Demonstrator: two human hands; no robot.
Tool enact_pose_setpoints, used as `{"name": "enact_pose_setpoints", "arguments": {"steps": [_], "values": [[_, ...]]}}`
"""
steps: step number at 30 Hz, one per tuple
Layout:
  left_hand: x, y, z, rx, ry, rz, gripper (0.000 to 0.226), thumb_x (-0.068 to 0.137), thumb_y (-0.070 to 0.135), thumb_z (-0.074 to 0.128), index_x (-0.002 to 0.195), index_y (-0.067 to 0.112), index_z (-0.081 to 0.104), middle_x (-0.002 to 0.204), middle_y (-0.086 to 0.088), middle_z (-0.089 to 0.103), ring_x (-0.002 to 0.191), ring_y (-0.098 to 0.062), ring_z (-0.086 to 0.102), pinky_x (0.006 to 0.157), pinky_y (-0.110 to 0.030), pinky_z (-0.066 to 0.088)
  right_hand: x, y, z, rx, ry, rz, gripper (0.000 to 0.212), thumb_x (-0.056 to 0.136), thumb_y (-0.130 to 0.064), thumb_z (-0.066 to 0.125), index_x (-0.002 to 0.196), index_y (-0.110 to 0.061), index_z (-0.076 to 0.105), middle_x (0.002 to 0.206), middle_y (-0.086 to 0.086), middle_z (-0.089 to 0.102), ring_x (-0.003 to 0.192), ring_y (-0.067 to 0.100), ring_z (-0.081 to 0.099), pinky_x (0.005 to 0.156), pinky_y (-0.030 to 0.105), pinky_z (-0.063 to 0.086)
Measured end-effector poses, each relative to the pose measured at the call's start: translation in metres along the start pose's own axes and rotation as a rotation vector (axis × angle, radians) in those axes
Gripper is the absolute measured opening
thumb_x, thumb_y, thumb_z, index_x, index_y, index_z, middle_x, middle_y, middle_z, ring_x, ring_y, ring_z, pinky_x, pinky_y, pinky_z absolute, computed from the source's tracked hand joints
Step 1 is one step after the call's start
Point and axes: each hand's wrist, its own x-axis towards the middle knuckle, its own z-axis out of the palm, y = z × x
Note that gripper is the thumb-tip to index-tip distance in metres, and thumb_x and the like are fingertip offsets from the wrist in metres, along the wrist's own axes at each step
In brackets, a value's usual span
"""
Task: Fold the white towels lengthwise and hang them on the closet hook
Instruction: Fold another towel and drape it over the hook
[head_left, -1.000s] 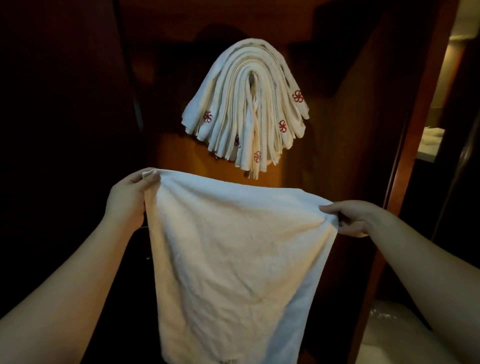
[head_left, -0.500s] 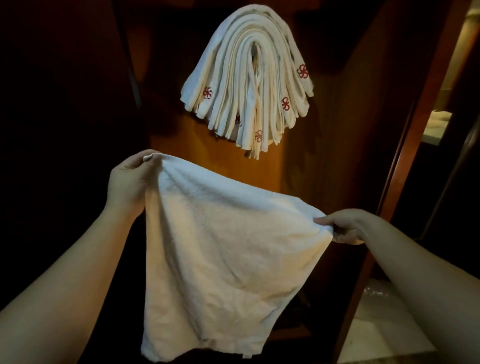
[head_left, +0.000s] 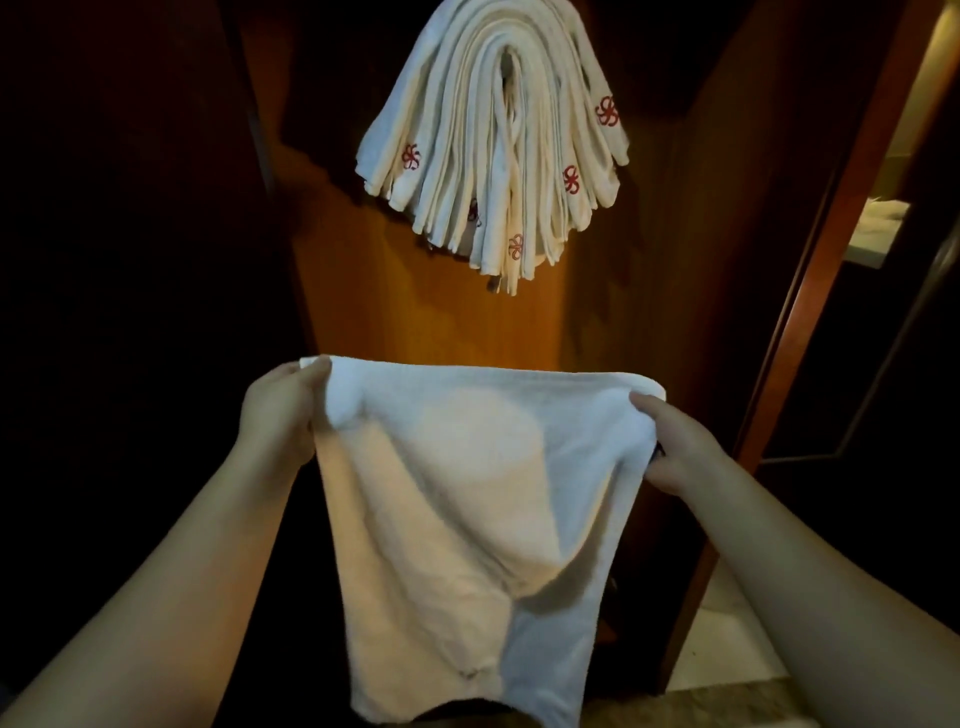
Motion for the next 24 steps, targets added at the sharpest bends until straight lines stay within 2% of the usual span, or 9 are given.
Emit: {"name": "enact_pose_setpoints", "arguments": {"steps": [3,6,7,9,13,16,18,21,24], "values": [[-0.021,-0.023,0.008,-0.131,0.018,-0.184,0.014,0.099,0.014,0.059,0.109,0.005,0.064,0.092,-0.013,0.071,0.064,-0.02,0.071,0.046,-0.027,0.054,-0.028,0.022,0.007,0.154,0.053,0.058,0.043,0.087,-0.02,0.076,0.125,-0.011,0.057,0.112,0.012,0.071,0.097,0.032,0.069,0.063,0.041,0.055],[-0.06,-0.045,0.026,-0.285,-0.075,-0.283,0.016,0.102,0.012,0.051,0.109,0.006,0.063,0.092,-0.013,0.069,0.067,-0.02,0.069,0.053,-0.026,0.058,-0.065,0.051,0.016,0.119,0.082,0.012,0.024,0.089,-0.027,0.075,0.101,-0.011,0.062,0.09,0.007,0.075,0.078,0.03,0.074,0.05,0.033,0.057],[-0.074,-0.052,0.033,-0.317,-0.082,-0.299,0.016,0.102,0.011,0.051,0.11,0.005,0.063,0.092,-0.014,0.07,0.066,-0.02,0.069,0.055,-0.027,0.059,-0.076,0.062,0.02,0.06,0.089,-0.029,0.022,0.09,-0.03,0.073,0.098,-0.012,0.064,0.085,0.006,0.077,0.073,0.027,0.075,0.047,0.029,0.056],[-0.102,-0.062,0.048,-0.352,-0.091,-0.332,0.015,0.1,0.011,0.055,0.105,0.003,0.066,0.089,-0.015,0.073,0.066,-0.021,0.072,0.055,-0.03,0.059,-0.091,0.081,0.028,-0.12,0.092,-0.137,0.027,0.095,-0.036,0.067,0.105,-0.012,0.068,0.09,0.006,0.078,0.078,0.022,0.076,0.051,0.023,0.054],[-0.145,-0.077,0.064,-0.294,-0.136,-0.369,0.015,0.096,0.018,0.065,0.105,0.007,0.071,0.09,-0.013,0.077,0.076,-0.023,0.075,0.058,-0.03,0.057,-0.108,0.108,0.044,-0.482,0.092,-0.279,0.037,0.098,-0.049,0.057,0.091,-0.015,0.07,0.092,0.015,0.073,0.085,0.03,0.071,0.056,0.028,0.049],[-0.167,-0.085,0.066,-0.173,-0.219,-0.343,0.012,0.095,0.026,0.065,0.1,0.019,0.073,0.095,-0.007,0.078,0.089,-0.025,0.075,0.075,-0.041,0.06,-0.116,0.126,0.049,-0.591,0.025,-0.332,0.037,0.098,-0.049,0.055,0.081,-0.02,0.068,0.079,0.005,0.074,0.072,0.02,0.071,0.059,0.03,0.054],[-0.178,-0.087,0.066,-0.117,-0.247,-0.302,0.013,0.096,0.028,0.064,0.101,0.025,0.075,0.1,-0.003,0.077,0.097,-0.022,0.074,0.084,-0.044,0.059,-0.117,0.135,0.049,-0.621,0.004,-0.396,0.038,0.098,-0.047,0.057,0.074,-0.02,0.069,0.065,-0.002,0.07,0.057,0.012,0.065,0.054,0.031,0.049],[-0.192,-0.086,0.064,-0.04,-0.318,-0.195,0.019,0.099,0.028,0.059,0.109,0.031,0.075,0.106,0.008,0.076,0.103,-0.007,0.07,0.082,-0.026,0.056,-0.118,0.14,0.043,-0.636,-0.031,-0.508,0.031,0.099,-0.045,0.056,0.077,-0.029,0.071,0.069,-0.009,0.072,0.062,0.003,0.066,0.051,0.015,0.047],[-0.198,-0.081,0.06,-0.043,-0.401,-0.193,0.022,0.101,0.027,0.055,0.105,0.034,0.075,0.101,0.012,0.076,0.096,0.0,0.07,0.07,-0.013,0.055,-0.12,0.144,0.038,-0.648,-0.173,-0.586,0.021,0.102,-0.036,0.053,0.09,-0.036,0.069,0.081,-0.01,0.072,0.075,0.003,0.068,0.059,0.012,0.05]]}}
